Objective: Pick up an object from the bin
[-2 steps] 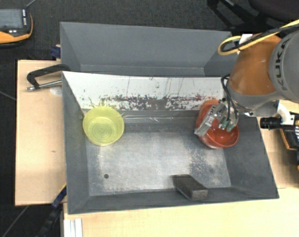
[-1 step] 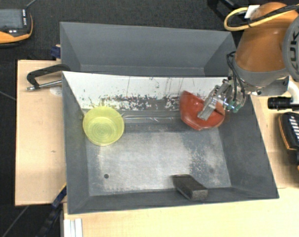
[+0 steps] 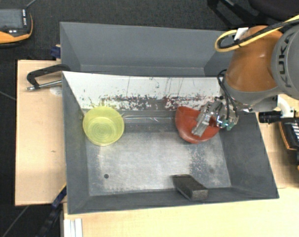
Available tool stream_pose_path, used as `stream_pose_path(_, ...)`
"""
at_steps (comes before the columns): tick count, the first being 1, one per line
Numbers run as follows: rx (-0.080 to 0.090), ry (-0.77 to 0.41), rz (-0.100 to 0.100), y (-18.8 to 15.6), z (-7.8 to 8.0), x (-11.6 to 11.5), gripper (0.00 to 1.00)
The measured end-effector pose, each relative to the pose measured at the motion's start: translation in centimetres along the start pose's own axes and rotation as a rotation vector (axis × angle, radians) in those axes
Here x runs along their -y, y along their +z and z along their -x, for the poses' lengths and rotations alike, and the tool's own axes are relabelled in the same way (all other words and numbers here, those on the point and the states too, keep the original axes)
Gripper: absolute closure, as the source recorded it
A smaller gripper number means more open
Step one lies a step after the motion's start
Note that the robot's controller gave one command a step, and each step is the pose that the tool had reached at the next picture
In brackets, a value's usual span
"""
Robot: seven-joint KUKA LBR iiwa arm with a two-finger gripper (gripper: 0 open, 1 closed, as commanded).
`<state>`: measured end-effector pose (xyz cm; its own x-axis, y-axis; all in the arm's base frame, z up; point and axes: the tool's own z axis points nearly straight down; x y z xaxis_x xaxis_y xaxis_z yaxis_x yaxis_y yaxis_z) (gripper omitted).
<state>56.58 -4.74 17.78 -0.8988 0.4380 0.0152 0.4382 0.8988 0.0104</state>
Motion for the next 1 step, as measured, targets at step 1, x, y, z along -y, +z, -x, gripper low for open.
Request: stream_pose_path(1,0.012,0.001,0.003,-0.36,0.29,-0.05,0.00)
